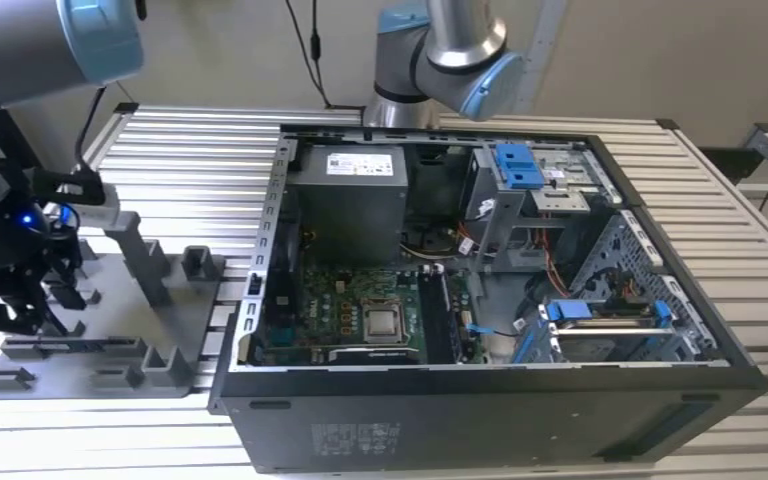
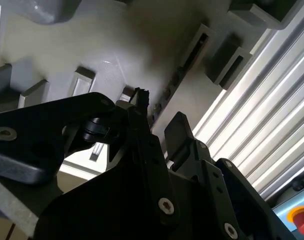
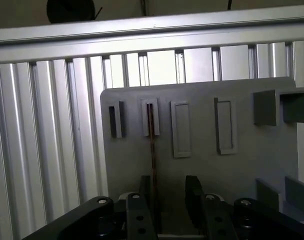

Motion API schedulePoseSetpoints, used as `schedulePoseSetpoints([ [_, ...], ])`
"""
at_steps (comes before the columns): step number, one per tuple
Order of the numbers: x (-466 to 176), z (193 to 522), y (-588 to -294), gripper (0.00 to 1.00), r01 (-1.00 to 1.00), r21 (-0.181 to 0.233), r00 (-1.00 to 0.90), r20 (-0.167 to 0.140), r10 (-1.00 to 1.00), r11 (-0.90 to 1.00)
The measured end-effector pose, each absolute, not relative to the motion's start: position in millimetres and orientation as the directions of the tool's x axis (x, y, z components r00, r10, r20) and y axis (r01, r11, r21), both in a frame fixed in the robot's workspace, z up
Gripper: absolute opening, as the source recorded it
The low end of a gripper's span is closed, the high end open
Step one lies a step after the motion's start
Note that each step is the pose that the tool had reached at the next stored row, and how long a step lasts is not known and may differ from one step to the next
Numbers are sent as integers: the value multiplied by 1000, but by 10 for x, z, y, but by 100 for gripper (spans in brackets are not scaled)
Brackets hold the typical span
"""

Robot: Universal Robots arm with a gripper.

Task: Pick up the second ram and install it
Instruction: 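Pick up the second ram and move it above second insertion slot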

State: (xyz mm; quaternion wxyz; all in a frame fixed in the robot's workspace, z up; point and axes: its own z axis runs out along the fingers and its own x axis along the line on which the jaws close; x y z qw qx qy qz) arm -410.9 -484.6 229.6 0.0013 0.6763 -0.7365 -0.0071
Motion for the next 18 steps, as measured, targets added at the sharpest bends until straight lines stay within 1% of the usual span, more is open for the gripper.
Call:
schedulePoseSetpoints([
  [8, -4109, 2227, -4890, 42, -999, 14, -48, -8, -999, 48],
  [18, -4127, 2049, -4920, 42, -1000, 14, -25, -7, -1000, 25],
])
